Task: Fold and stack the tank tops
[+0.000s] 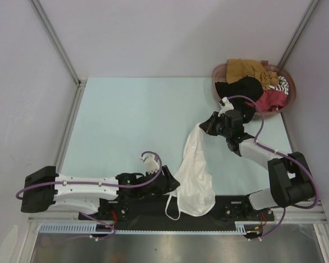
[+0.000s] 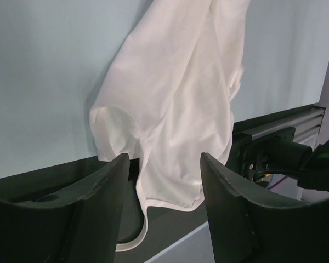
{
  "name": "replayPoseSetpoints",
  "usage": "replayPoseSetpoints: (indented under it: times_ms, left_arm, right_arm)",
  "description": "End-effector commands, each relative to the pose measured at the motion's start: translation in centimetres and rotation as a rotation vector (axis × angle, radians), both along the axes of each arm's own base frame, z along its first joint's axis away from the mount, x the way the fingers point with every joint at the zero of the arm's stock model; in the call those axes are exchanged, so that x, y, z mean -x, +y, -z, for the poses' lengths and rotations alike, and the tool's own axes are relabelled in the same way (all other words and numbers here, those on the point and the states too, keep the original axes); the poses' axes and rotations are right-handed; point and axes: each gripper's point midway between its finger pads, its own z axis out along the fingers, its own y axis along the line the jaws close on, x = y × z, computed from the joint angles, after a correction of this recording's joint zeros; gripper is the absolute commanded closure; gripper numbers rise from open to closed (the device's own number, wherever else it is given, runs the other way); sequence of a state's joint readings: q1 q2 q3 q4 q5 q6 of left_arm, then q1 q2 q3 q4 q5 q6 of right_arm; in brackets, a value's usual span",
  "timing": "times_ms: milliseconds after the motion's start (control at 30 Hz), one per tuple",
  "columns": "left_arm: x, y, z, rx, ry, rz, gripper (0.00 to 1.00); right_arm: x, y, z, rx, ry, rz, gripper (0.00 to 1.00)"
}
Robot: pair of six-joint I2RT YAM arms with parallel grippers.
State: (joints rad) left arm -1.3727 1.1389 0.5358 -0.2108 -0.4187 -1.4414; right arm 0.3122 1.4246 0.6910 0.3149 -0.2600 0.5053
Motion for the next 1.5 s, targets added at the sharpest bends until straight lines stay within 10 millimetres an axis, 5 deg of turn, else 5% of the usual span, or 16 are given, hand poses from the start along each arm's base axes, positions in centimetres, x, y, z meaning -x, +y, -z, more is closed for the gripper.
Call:
replayPoseSetpoints:
  times_ms: [0,233,900,1000,1200,1333,1433,1467]
  left_arm:
    - [-0.3,-1.0,-1.4,0.038,-0.040,-0.010,0.40]
    - [1.0,-3.4,0.4,0.081,0.028,0.043,0.41]
    - [0.1,-3.1,3.8,0.030,0.083,-0.003,0.43]
    - [-0.4,-3.2,3.8,0.042,0.078,-0.004,0.51]
    - [-1.6,-2.5,3.1,0.025,0.038,-0.022,0.96]
    - [-3.1,-0.2,2.8,-0.024,0.017,-0.061,1.00]
    - [-4.8,2.5,1.2,-0.004,-0.029,-0.088,1.00]
    - [-5.3,3.1,-1.1,0.041,-0.088,-0.078,1.00]
  right_arm:
    - [-0.5,0.5,-0.9,-0.025,-0.033,-0.005,1.00]
    - [-0.5,0.5,-0.6,-0.026,-0.026,-0.004,1.00]
    - [-0.4,0.5,-0.8,-0.029,-0.033,-0.007,1.00]
    - [-0.4,0.4,-0.6,-0.026,-0.029,-0.003,1.00]
    - [-0.4,0.5,-0.7,-0.025,-0.033,-0.004,1.00]
    - [-0.4,0.3,-0.8,-0.019,-0.038,0.001,1.00]
    - [-0.3,0.1,-1.2,-0.018,-0.047,0.011,1.00]
    - [-0.3,-0.1,-1.4,-0.019,-0.050,0.014,1.00]
